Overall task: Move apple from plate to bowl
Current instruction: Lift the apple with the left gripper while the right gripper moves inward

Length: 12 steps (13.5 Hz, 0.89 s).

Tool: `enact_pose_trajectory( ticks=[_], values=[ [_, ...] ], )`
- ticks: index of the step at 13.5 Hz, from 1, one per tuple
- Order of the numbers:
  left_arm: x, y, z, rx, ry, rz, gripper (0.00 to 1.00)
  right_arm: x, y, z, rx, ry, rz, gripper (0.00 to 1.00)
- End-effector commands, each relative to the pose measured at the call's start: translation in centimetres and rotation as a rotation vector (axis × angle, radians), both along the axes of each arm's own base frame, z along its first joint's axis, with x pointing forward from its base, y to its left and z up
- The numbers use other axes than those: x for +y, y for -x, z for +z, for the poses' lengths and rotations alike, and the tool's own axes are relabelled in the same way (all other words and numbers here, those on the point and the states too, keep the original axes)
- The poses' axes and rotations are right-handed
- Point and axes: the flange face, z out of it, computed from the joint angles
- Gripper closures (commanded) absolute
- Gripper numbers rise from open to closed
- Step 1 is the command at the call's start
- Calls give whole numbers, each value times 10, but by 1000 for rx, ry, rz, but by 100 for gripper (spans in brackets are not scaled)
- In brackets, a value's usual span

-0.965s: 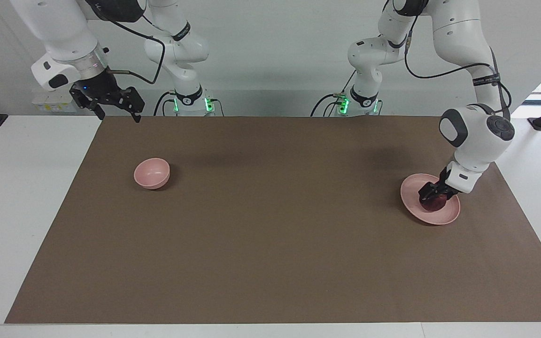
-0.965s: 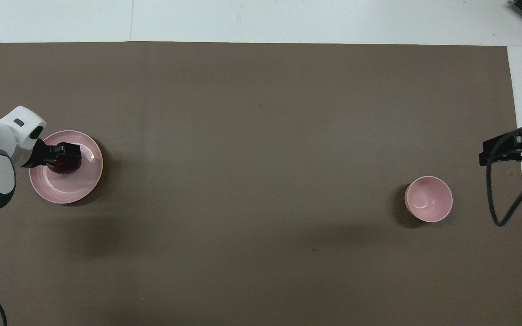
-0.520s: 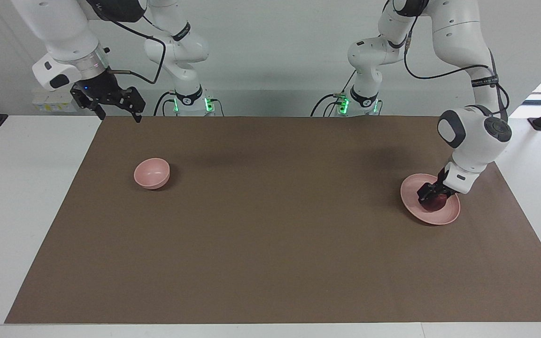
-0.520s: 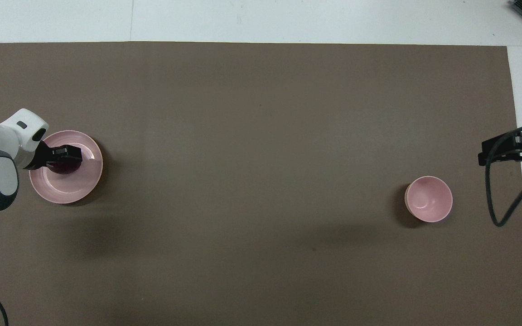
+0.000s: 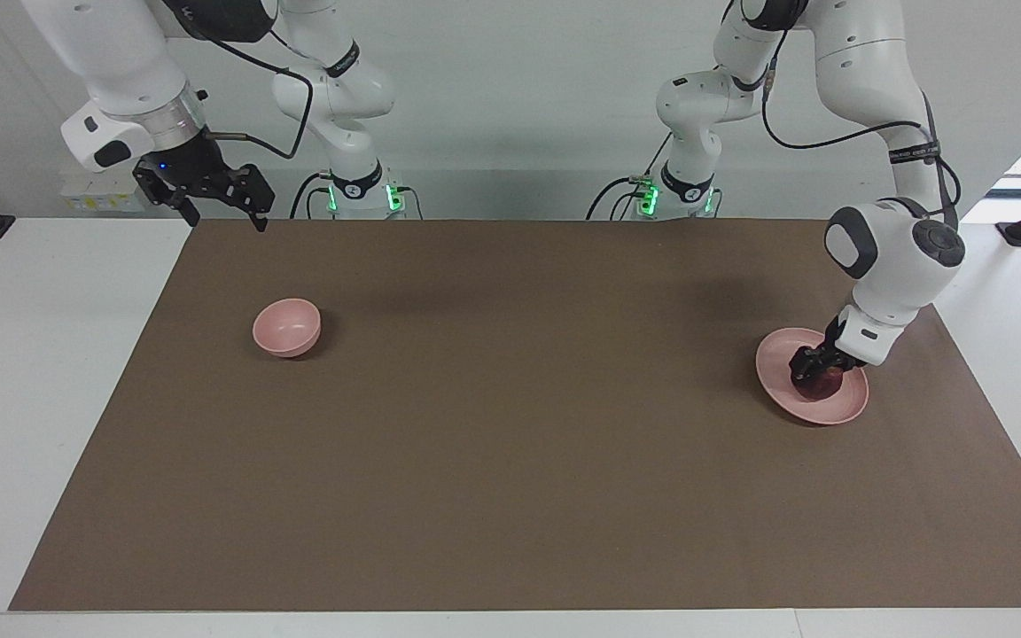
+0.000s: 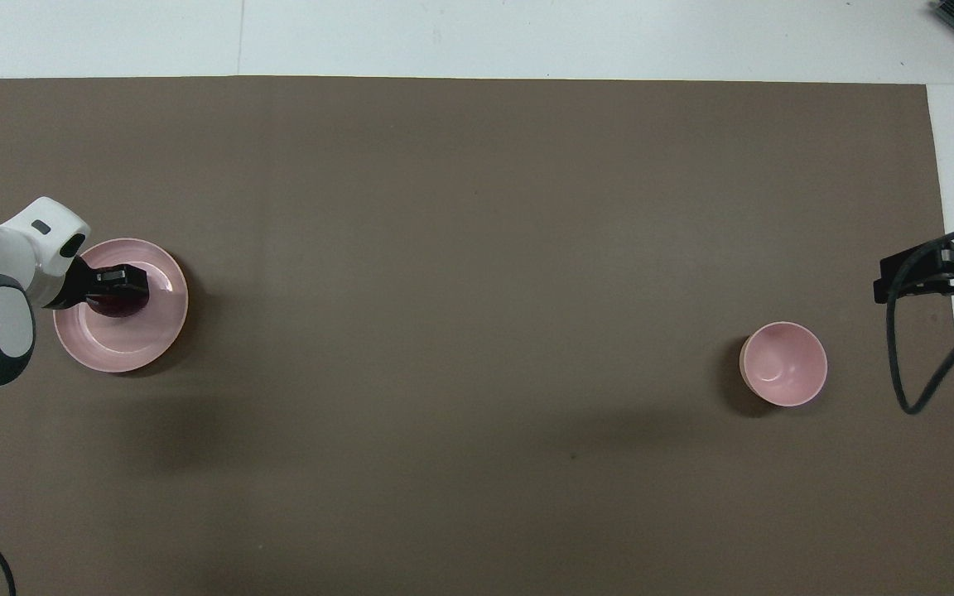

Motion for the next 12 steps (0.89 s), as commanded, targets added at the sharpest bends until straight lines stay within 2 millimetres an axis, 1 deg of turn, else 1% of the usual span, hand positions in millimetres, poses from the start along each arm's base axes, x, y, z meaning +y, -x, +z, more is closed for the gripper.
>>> enact_pose_trajectory(
  ticks=[1,3,6,9,10,12],
  values=[
    [-6,-2,2,-18,-2,-25,100,0,0,0,4,-21,3,0],
    [-6,-5,9,-20,-2,-22,100,0,1,1,2,-21,3,0],
    [-8,-6,29,16,13,-13,100,0,1,-1,5,-21,3,0],
    [-11,-12,64,-30,70,16,100,-1,2,-1,7,-21,2,0],
    [-18,-13,78,-50,117,36,100,-1,1,-1,5,-21,2,0],
    [-28,-7,95,-48,194,35,100,-2,2,-1,5,-21,0,0]
  ],
)
